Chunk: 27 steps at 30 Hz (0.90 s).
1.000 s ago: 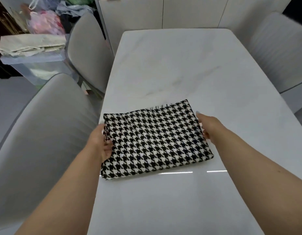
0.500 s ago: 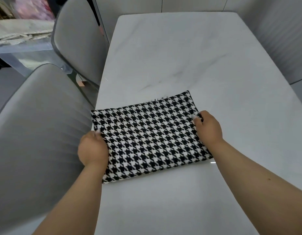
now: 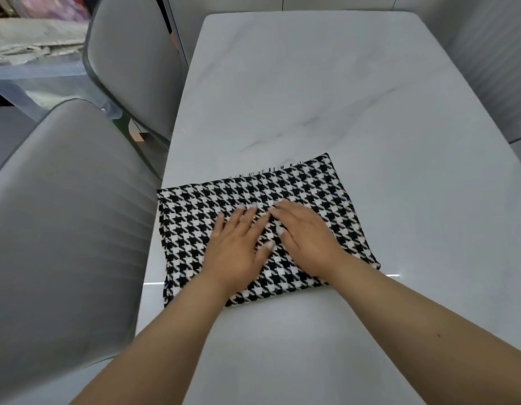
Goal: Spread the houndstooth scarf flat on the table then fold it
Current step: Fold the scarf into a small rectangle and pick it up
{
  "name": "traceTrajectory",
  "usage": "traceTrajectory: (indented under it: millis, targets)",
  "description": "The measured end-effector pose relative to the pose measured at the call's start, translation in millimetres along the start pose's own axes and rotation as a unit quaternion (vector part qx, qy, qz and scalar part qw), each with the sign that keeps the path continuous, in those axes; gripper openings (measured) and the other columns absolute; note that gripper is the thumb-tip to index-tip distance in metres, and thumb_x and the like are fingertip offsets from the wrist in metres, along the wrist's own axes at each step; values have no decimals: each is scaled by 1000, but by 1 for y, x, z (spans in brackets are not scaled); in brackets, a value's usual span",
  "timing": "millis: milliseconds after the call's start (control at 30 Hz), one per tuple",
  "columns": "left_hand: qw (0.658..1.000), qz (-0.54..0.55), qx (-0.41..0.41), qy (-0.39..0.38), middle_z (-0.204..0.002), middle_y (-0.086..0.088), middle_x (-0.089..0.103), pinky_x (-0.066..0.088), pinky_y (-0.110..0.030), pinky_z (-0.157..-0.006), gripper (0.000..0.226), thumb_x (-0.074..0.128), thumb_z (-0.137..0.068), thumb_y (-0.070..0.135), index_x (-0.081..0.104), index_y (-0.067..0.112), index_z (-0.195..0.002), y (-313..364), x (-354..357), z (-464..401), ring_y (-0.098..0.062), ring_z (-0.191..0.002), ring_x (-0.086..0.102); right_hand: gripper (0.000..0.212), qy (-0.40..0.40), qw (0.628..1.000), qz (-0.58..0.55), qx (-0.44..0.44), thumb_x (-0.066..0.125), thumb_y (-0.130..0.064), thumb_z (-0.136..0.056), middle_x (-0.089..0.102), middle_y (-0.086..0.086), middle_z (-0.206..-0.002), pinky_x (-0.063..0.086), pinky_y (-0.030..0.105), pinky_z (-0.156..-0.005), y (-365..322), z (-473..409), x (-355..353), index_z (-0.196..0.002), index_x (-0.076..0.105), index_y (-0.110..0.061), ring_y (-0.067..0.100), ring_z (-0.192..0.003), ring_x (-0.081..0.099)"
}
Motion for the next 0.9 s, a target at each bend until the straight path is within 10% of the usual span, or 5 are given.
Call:
traceTrajectory:
  millis: [167,633,900]
  targets:
    - [994,-35,-104,-1,-162,3,-8,-12,-47,-118,63,4,-94,64,-5,40,-152,-56,-8,-19,-19,-149,-12,62,-96,980,166,58,7,-56,-97,-4,-3,-162,-11,41,-119,45,-29,3,-153,0,-31,13,-147,-13]
    - [941,98,-324,13,-164,-6,3,0,-55,-119,56,13,-100,51,7,37,-154,-123,-14,-18,-28,-150,-1,61,-117,938,105,310,12,-55,-98,-14,3,-161,-1,50,-119,91,-39,-13,-150,-13,-37,22,-149,-10]
    - [892,147,-392,169,-138,-26,46,34,-50,-102,63,46,-96,43,34,7,-146,-85,-12,57,-42,-124,40,81,83,904,79,411,36,-63,-91,43,18,-134,38,42,-96,73,32,-21,-146,23,-5,32,-120,41]
Point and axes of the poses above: each hand's wrist, its own z-axis away from the middle knuckle, its own x-axis out of the palm, y = z × x, the point moved 6 cm from there along -z, towards the middle knuckle
